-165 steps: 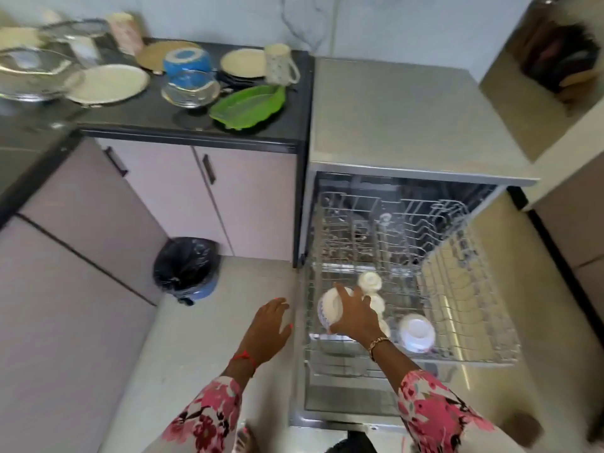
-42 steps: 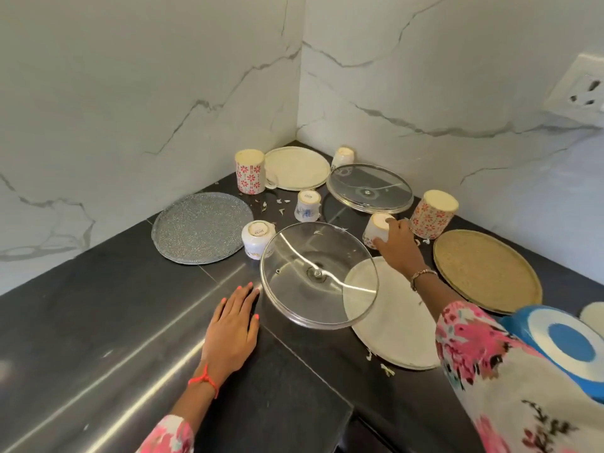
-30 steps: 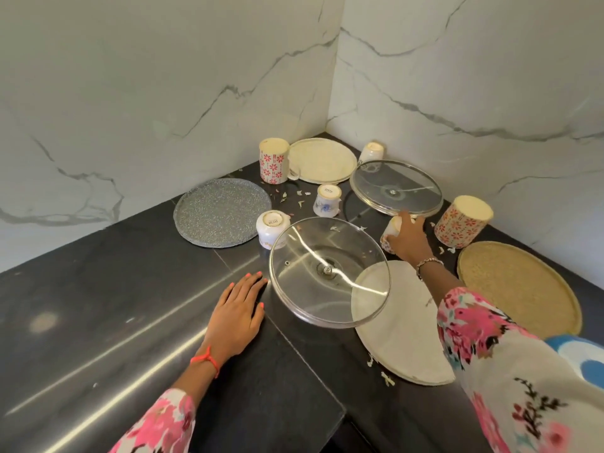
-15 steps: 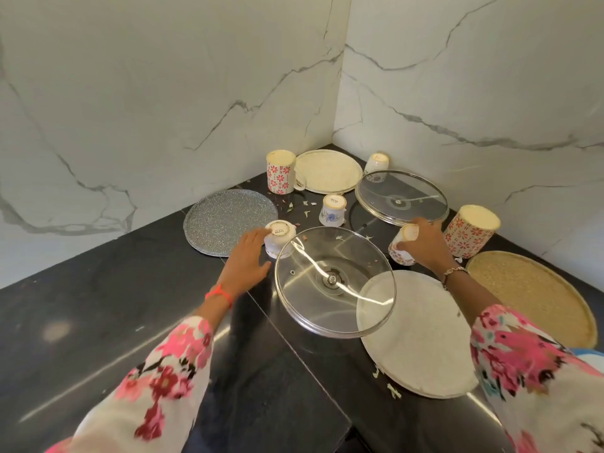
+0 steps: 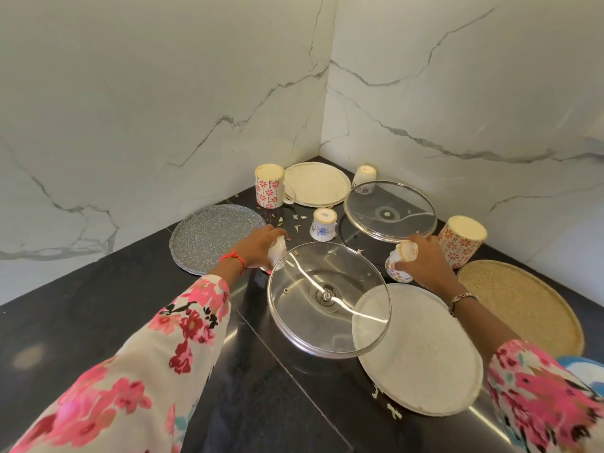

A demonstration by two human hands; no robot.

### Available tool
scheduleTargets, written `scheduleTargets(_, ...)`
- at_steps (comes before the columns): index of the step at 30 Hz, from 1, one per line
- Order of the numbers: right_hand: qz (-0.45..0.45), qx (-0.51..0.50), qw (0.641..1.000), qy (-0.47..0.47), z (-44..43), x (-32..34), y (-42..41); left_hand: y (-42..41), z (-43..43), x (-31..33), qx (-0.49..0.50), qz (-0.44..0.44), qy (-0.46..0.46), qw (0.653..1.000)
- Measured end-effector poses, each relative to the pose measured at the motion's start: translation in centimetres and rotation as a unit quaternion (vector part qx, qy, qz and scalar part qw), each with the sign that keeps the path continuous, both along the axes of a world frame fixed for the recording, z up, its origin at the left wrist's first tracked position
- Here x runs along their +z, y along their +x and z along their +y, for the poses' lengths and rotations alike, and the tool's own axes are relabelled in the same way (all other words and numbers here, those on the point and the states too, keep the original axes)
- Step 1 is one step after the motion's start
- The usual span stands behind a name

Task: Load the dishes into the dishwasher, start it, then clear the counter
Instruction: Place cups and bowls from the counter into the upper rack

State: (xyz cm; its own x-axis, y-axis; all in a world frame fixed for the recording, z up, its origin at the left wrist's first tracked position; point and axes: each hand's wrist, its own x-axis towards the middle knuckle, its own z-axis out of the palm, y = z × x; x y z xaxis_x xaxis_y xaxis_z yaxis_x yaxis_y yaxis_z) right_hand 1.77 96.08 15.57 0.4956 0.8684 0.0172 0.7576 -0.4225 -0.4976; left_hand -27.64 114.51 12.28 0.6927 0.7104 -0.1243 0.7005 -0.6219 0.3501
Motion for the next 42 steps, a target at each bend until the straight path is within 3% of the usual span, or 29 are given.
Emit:
scheduleTargets(7, -0.015, -0.04, 0.998, 0.039, -3.5, 1.1, -1.8, -1.9, -1.2, 2.0, 0.083, -0.158, 0.018, 0.984)
scheduleTargets(12, -0.015, -0.063, 0.997, 0.044, -8.2, 2.3, -4.4, -4.7, -5.0, 2.5, 0.097, -0.181, 0.061, 0.977)
scheduleTargets(16, -0.001, -0.065, 0.997, 0.038, -13.1, 2.9, -6.6, -7.8, -10.4, 3.1, 0.122, -0.173, 0.046, 0.976)
scheduleTargets(21, 0.018, -0.042, 0.999, 0.005, -20.3, 2.6, -9.6, -11.2, -20.8, 2.7, 0.178, -0.157, -0.027, 0.971)
scheduleTargets(30, 0.061, -0.005, 0.997, -0.047, -37.2, -1.3, -16.5, -14.6, -41.1, -0.1, 0.182, -0.204, -0.017, 0.962)
scheduleTargets(42, 0.116, -0.042, 0.986, -0.109, -62.0, -10.1, -29.7, -19.6, -68.2, -8.7, 0.074, -0.145, -0.078, 0.984)
